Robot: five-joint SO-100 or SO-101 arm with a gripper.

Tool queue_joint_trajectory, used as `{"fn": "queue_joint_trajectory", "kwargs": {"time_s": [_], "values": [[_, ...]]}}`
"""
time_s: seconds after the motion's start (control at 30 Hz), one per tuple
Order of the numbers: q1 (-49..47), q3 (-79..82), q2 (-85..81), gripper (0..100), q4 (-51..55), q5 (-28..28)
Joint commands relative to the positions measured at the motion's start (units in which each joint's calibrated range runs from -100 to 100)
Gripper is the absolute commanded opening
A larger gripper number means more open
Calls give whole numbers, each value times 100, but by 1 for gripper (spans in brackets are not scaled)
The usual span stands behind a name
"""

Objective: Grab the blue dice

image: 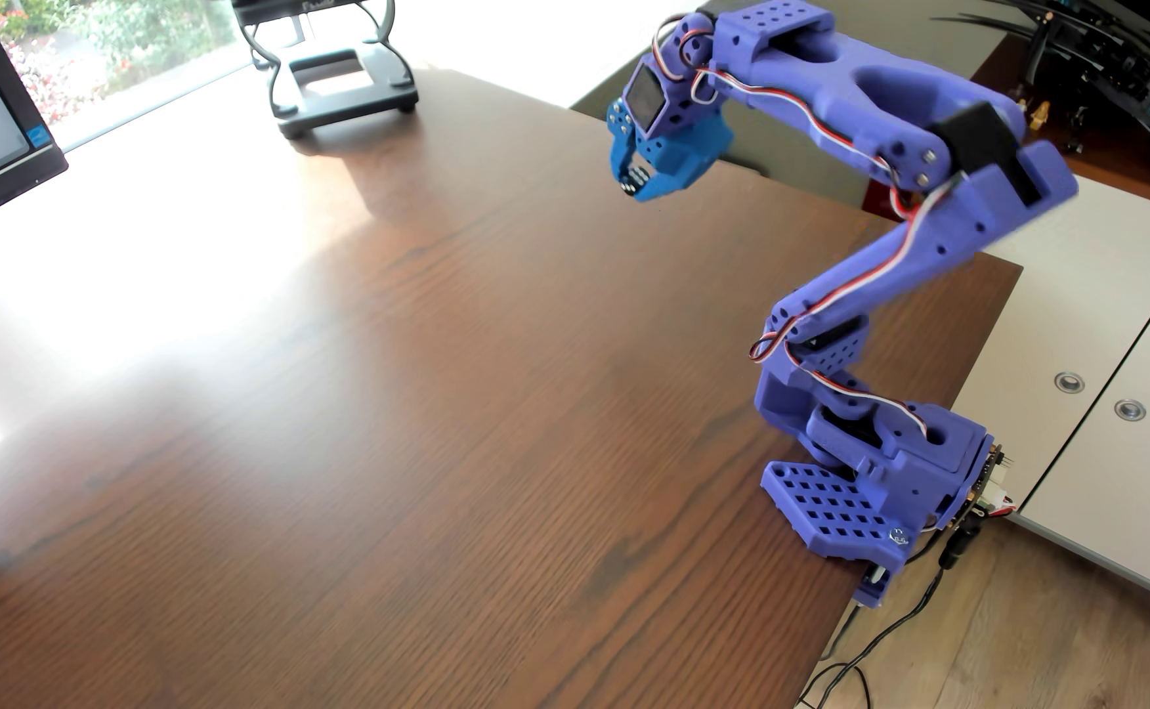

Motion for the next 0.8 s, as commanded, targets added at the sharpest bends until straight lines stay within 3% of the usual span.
{"fn": "queue_joint_trajectory", "kwargs": {"time_s": [0.0,0.23,0.4,0.53,0.77], "values": [[-607,-190,-2538,2,471,-231],[-1229,207,-3442,2,557,-231],[-1278,-670,-1332,2,223,-241],[-1254,-2044,443,2,540,-236],[-1507,-2532,1146,2,1198,-241]]}}
